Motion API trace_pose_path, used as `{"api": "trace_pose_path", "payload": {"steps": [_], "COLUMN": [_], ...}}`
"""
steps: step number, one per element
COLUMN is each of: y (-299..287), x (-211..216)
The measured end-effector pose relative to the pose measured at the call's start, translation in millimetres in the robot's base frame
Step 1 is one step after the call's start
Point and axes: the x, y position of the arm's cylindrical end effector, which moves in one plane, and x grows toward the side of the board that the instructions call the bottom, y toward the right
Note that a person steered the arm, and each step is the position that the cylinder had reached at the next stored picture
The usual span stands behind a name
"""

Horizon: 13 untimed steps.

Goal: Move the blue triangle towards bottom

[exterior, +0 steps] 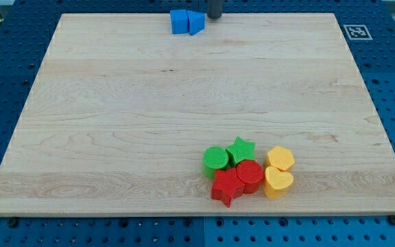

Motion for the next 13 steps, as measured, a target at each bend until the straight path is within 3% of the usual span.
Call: {"api": "trace_pose_path", "payload": {"steps": [3, 6, 13], "y": [-47, -37, -18], "x": [11, 61, 101]}}
